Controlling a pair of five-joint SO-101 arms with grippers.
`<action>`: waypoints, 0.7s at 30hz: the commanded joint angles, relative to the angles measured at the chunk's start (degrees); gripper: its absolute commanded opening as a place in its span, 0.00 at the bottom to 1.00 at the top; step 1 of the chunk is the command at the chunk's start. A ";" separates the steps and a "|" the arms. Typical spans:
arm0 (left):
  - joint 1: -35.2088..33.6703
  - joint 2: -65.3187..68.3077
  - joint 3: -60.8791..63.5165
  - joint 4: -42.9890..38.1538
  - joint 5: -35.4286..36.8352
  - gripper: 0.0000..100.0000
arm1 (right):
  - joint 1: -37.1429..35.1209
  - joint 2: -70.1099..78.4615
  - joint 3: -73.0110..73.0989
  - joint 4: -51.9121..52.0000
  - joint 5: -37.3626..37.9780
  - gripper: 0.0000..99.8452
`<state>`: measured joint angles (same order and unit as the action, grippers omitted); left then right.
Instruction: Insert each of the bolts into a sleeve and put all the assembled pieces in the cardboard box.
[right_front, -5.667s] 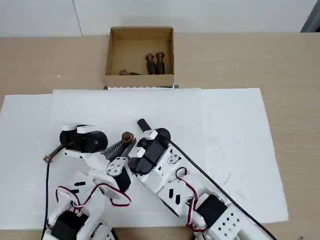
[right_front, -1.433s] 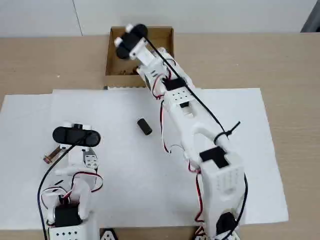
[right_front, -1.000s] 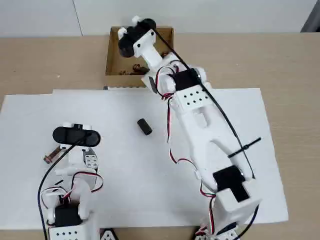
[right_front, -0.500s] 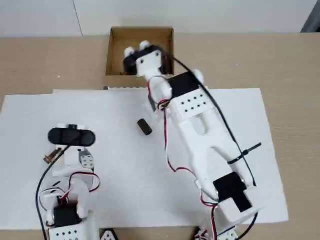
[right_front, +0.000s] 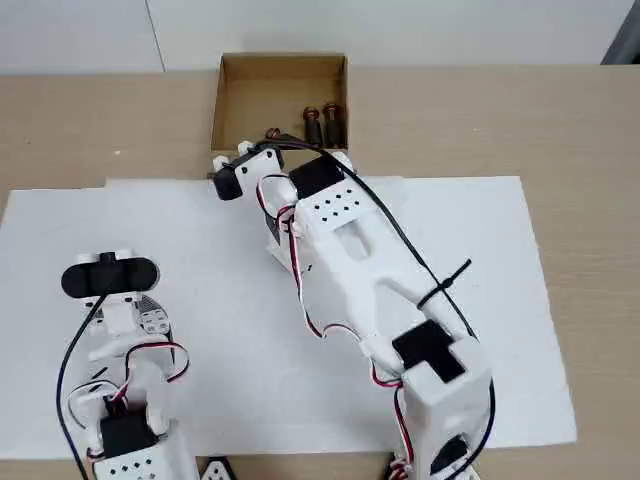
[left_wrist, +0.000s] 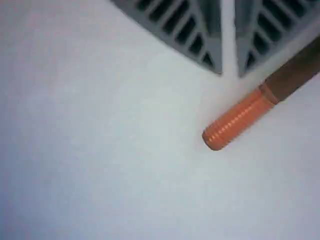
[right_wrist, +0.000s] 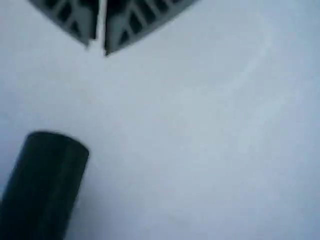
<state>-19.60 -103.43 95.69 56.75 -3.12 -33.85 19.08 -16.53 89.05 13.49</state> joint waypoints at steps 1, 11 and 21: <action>-0.26 -0.70 -0.40 -1.41 0.53 0.01 | 0.04 0.66 -3.60 -1.27 1.05 0.10; -0.18 -0.70 -0.40 -1.41 0.53 0.01 | -0.22 7.69 -13.19 -1.01 1.14 0.15; -0.18 -0.70 -0.40 -1.41 0.44 0.01 | -1.19 13.23 -17.93 -0.75 0.70 0.15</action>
<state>-19.60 -103.43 95.69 56.75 -3.03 -34.20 32.62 -32.00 88.70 13.93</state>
